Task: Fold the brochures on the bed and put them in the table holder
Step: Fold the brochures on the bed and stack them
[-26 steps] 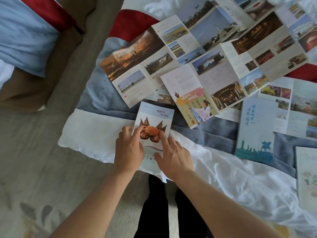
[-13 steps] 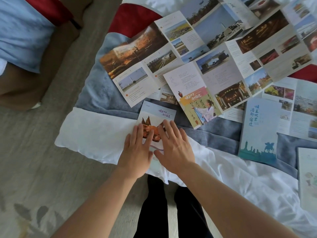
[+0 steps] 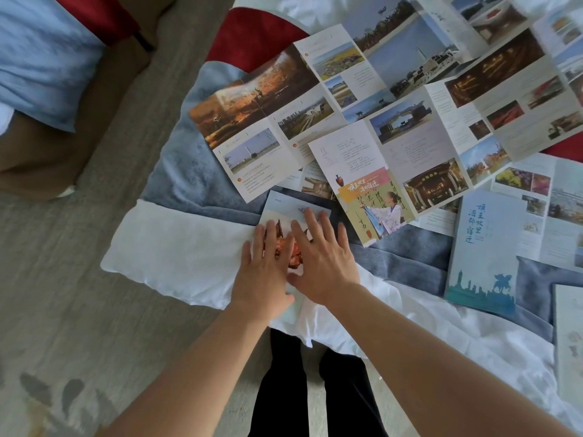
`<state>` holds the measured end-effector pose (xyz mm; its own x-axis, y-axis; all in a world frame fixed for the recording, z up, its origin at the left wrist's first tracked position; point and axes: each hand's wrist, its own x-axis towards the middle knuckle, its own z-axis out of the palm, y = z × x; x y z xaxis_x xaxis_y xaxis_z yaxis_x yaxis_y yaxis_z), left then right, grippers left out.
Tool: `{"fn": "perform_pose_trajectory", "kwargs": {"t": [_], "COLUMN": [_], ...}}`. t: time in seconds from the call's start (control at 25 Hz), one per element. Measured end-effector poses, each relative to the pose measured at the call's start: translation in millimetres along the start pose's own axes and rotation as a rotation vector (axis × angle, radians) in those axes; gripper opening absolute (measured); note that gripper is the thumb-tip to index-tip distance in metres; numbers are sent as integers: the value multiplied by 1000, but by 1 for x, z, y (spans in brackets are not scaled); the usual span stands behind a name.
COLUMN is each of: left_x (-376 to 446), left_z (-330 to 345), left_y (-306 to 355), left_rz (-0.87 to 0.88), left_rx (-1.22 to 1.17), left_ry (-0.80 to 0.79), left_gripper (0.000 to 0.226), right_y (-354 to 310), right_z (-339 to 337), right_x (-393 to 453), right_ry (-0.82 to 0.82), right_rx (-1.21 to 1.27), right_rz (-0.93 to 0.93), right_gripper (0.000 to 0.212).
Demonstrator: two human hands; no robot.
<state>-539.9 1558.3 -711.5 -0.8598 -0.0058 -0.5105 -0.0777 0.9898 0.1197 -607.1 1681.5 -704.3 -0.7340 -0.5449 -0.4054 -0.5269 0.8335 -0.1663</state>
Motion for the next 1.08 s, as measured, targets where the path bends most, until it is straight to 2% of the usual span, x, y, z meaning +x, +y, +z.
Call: {"fn": "perform_pose_trajectory", "kwargs": {"t": [0.12, 0.32, 0.44, 0.52, 0.68, 0.76, 0.84, 0.96, 1.08], "left_x": [8, 15, 12, 9, 17, 27, 39, 59, 73], "left_z": [5, 10, 1, -13, -52, -72, -88, -106, -112], "left_y": [-4, -5, -3, 0, 6, 21, 41, 70, 88], "left_rz": [-20, -29, -50, -64, -86, -120, -161, -283, -339], "left_rx": [-23, -8, 14, 16, 17, -36, -161, -433, -509], "left_ry": [-66, -66, -98, -75, 108, 110, 120, 108, 30], "left_gripper": [125, 128, 125, 110, 45, 36, 37, 41, 34], "right_y": [3, 1, -1, 3, 23, 39, 58, 98, 138], "right_z": [4, 9, 1, -12, -45, -61, -72, -82, -86], "right_x": [9, 18, 19, 16, 1, -4, -6, -13, -27], "right_ry": [-51, -71, -77, -73, 96, 179, 188, 162, 147], "right_rx": [-17, -53, -82, -81, -31, 1, 9, 41, 83], "right_rz": [22, 39, 35, 2, -41, -31, -21, 17, 61], "right_gripper": [101, 101, 91, 78, 37, 23, 22, 35, 43]}}
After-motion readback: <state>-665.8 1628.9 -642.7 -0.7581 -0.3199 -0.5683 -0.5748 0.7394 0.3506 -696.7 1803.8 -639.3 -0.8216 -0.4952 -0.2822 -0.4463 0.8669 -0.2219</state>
